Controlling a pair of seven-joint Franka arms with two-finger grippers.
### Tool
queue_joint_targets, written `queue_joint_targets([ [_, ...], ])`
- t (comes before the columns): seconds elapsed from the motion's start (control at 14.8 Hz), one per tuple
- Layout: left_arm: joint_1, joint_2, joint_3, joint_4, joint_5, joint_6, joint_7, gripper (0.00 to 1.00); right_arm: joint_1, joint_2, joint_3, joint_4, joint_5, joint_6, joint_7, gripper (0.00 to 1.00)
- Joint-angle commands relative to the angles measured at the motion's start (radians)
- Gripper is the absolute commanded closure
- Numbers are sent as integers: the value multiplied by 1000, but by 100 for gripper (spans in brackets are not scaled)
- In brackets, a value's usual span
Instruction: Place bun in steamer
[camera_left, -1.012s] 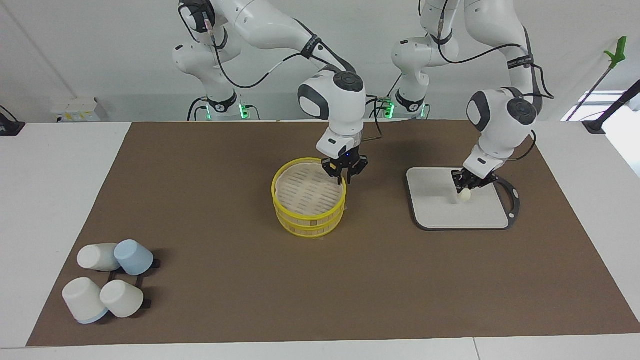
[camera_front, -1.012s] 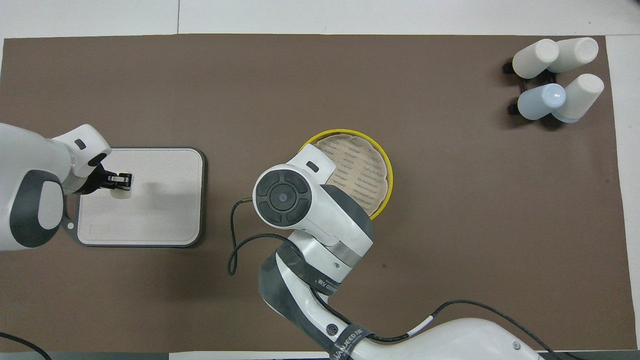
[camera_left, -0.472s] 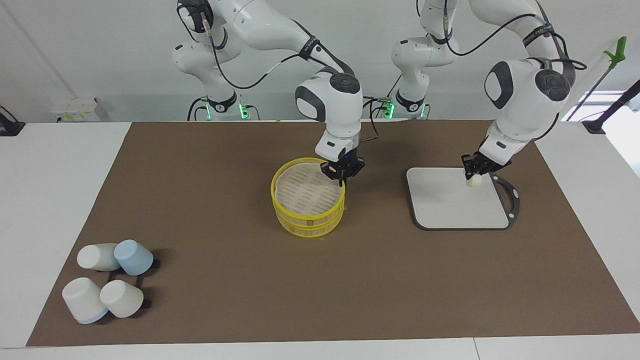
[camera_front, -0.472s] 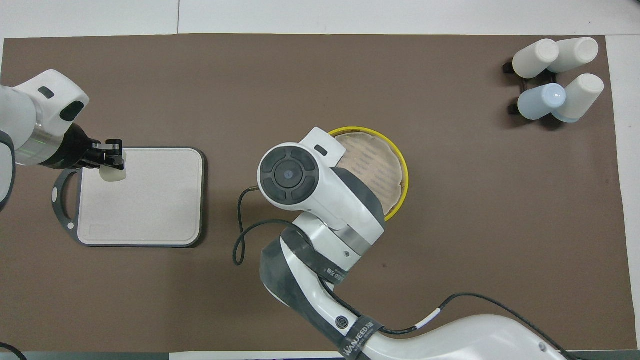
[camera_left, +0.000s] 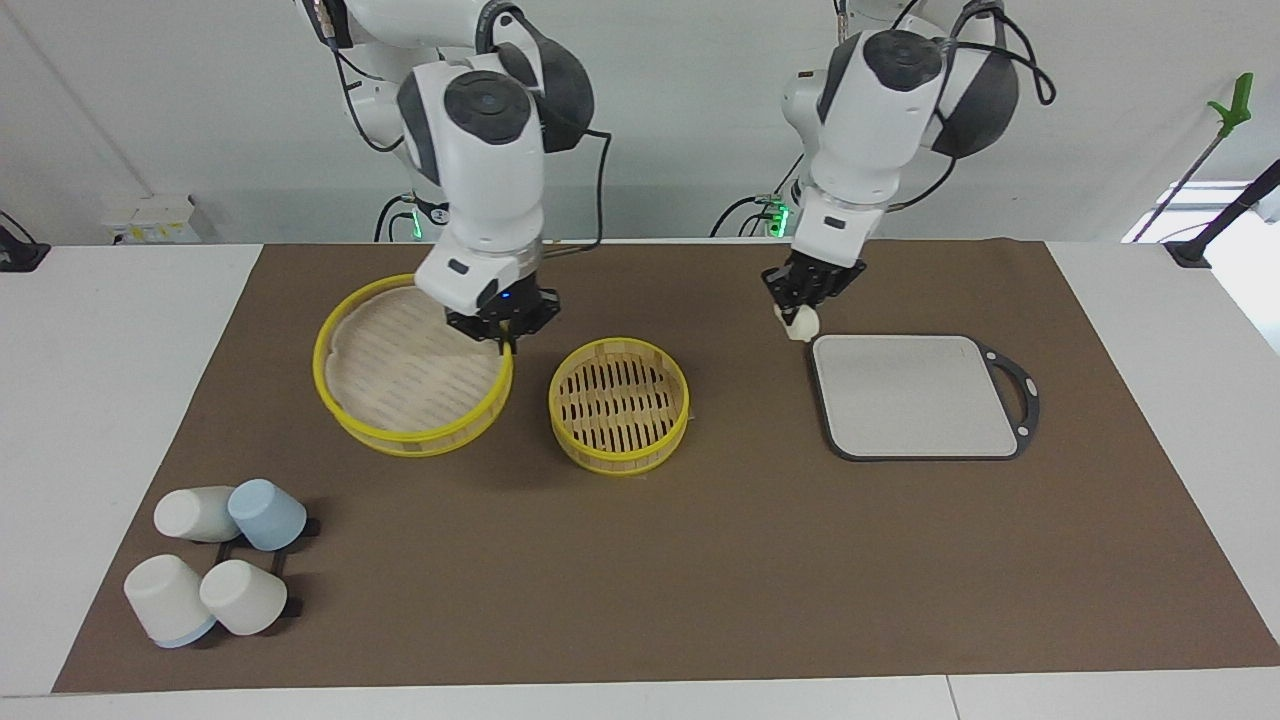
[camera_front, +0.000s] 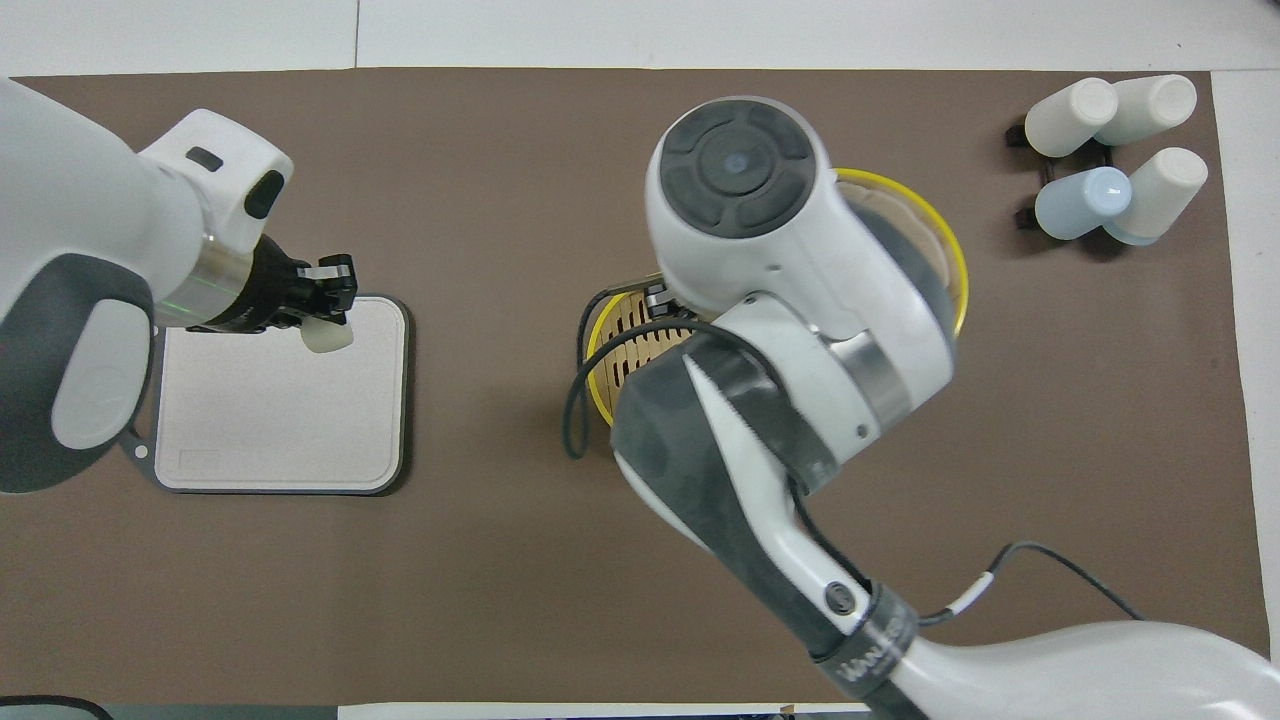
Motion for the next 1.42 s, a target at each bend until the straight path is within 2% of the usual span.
queue_joint_targets([
  [0.0, -153, 124, 18, 31, 35, 81, -180, 77, -125, -66, 15, -88, 50, -1, -155, 100],
  [0.07, -193, 158, 18, 28, 57, 139, -244, 77, -150, -86, 15, -121, 53, 1, -179, 100],
  [0.2, -227, 170, 17, -28, 65, 243, -289, 77, -170, -109, 13, -153, 53, 2, -204, 100],
  [0.4, -287, 276, 20, -38, 121, 338, -375, 76, -202, -120, 13, -182, 53, 19, -246, 100],
  [0.54, -287, 290, 20, -64, 141, 394, -383, 75, -199, -125, 13, -196, 53, 31, -239, 100],
  [0.74, -288, 305, 20, -90, 153, 443, -384, 68, -197, -137, 13, -221, 53, 48, -233, 100],
  [0.88, -285, 314, 20, -93, 176, 466, -383, 57, -193, -142, 13, -234, 55, 61, -232, 100],
  [0.94, -285, 314, 20, -93, 177, 466, -384, 36, -193, -145, 13, -239, 55, 65, -232, 100],
  [1.01, -285, 314, 20, -90, 177, 461, -386, 22, -193, -146, 13, -245, 55, 70, -230, 100],
  [1.08, -284, 314, 23, -84, 177, 455, -387, 17, -191, -146, 13, -245, 55, 70, -230, 100],
  [1.15, -280, 311, 26, -81, 177, 452, -387, 0, -191, -146, 13, -245, 55, 70, -230, 100],
  [1.28, -270, 281, 29, -78, 177, 406, -378, 0, -190, -146, 13, -245, 55, 71, -229, 100],
  [1.35, -250, 235, 29, -81, 177, 356, -366, 0, -187, -146, 15, -244, 58, 78, -221, 100],
])
